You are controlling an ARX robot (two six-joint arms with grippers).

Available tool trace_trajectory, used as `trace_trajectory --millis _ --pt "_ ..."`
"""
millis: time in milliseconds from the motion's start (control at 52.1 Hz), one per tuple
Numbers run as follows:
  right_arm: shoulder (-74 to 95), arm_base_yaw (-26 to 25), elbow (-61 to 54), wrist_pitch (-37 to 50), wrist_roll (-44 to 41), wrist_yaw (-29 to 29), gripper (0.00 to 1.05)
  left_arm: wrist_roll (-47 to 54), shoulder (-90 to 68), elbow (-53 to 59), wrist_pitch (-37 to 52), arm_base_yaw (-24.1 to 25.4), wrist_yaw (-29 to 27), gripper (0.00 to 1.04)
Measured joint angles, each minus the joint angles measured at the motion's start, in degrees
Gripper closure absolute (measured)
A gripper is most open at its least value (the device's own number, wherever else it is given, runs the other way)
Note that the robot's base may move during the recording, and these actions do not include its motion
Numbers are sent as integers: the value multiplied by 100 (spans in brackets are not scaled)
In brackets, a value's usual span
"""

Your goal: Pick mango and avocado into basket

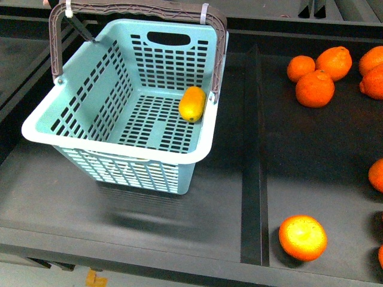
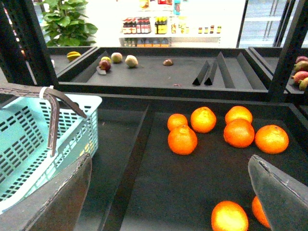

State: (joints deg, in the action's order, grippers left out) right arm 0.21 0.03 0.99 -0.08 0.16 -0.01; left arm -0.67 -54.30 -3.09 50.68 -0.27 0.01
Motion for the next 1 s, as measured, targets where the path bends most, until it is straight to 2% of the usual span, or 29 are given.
trace_trajectory --millis 327,999 --pt "0 0 0 0 0 0 9 2 1768 229 -1510 2 -2 103" --pt "0 0 0 0 0 0 9 2 3783 232 -3416 2 -2 103"
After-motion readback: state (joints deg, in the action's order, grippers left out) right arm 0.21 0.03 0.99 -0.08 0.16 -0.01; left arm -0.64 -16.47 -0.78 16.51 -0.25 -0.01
